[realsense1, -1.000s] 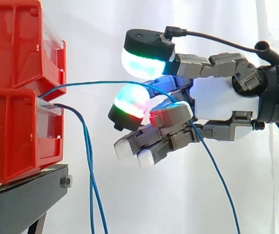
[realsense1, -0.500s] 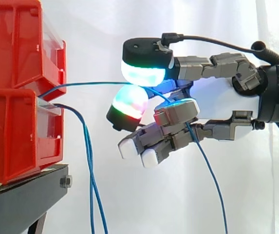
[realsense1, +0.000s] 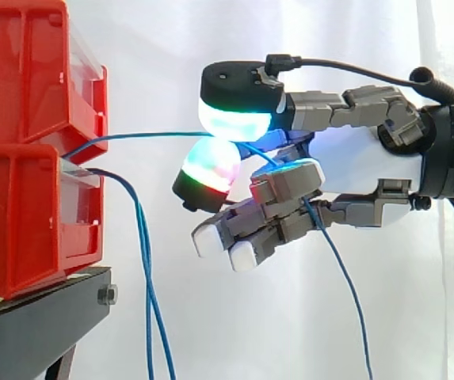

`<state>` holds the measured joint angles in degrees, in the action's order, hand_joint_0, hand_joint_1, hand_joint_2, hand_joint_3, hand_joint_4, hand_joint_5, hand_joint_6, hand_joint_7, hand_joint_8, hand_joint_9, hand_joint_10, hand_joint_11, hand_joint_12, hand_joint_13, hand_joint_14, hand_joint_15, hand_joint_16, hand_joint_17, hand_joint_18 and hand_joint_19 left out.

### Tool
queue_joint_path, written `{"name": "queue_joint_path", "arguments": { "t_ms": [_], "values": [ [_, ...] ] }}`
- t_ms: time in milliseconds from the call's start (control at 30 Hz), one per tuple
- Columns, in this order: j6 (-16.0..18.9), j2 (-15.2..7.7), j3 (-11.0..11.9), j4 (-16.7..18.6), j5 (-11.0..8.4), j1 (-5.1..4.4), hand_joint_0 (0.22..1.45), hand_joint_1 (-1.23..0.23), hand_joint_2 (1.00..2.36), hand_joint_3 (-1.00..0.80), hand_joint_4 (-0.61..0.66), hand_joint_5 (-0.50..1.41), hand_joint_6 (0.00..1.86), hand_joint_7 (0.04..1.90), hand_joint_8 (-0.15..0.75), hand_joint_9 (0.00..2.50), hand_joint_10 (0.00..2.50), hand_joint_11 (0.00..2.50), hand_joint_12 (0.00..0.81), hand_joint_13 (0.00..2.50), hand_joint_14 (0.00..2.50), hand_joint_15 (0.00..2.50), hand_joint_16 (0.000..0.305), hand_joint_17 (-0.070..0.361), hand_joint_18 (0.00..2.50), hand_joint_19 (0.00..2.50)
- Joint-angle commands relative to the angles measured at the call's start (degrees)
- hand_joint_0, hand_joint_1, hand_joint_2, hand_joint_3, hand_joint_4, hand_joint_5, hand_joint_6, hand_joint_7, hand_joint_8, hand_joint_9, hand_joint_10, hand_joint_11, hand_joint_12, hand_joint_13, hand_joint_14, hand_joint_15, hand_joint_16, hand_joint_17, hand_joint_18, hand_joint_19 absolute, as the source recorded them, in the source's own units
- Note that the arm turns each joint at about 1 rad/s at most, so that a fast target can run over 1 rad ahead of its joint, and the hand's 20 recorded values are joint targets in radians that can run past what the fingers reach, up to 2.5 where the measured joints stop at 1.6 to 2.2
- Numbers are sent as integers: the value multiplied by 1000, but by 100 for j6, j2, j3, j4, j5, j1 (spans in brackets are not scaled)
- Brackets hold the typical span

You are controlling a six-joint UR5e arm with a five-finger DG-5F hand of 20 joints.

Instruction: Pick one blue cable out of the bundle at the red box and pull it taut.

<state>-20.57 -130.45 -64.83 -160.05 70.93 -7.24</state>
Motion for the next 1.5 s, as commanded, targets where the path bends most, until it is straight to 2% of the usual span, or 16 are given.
{"name": "queue_joint_path", "arguments": {
  "t_ms": [0, 200, 367, 500, 700, 800, 967, 1033, 1167, 1267, 1467],
  "values": [
    [0, 2, -3, 0, 0, -5, 586, -739, 1018, -241, 232, -80, 728, 1224, 350, 1369, 13, 1543, 396, 794, 20, 507, 55, 123, 732, 498],
    [0, 2, -3, 0, 0, -5, 569, -585, 1011, -378, 226, -75, 733, 1215, 349, 1401, 13, 1536, 393, 809, 18, 508, 55, 124, 738, 513],
    [0, 2, -3, 0, 0, -5, 613, -553, 1015, -308, 229, -67, 735, 1204, 349, 1434, 14, 1542, 390, 835, 19, 515, 54, 122, 746, 520],
    [0, 2, -3, 0, 0, -5, 612, -555, 1018, -248, 323, -45, 690, 1247, 353, 1494, 15, 1535, 391, 876, 18, 512, 54, 122, 787, 525],
    [0, 2, -3, 0, 0, -14, 621, -574, 1014, -125, 408, 7, 532, 1528, 414, 1600, 17, 1482, 429, 946, 16, 490, 65, 145, 894, 458],
    [0, -7, -3, 0, 0, -14, 616, -565, 1011, -109, 394, 12, 500, 1571, 404, 1611, 19, 1469, 441, 950, 16, 490, 67, 151, 905, 455],
    [-8, -7, -3, 0, 0, -14, 560, -515, 1010, -235, 357, 4, 500, 1544, 399, 1581, 19, 1465, 450, 935, 15, 491, 69, 155, 883, 456],
    [-8, -7, -3, 9, 0, -23, 529, -488, 1010, -348, 304, -7, 504, 1539, 344, 1520, 22, 1515, 411, 882, 19, 513, 60, 134, 788, 510],
    [-8, 2, -3, 9, 0, -23, 525, -448, 1007, -401, 320, -8, 503, 1525, 346, 1518, 22, 1491, 407, 877, 18, 514, 59, 133, 782, 511],
    [-8, 2, -3, 9, 0, -23, 582, -411, 1012, -353, 320, -6, 500, 1529, 330, 1531, 23, 1497, 392, 879, 20, 517, 56, 126, 780, 525],
    [0, 2, -3, 0, 0, -23, 615, -552, 1016, -139, 400, 3, 500, 1521, 381, 1587, 20, 1484, 423, 953, 16, 492, 62, 141, 891, 456]
  ]
}}
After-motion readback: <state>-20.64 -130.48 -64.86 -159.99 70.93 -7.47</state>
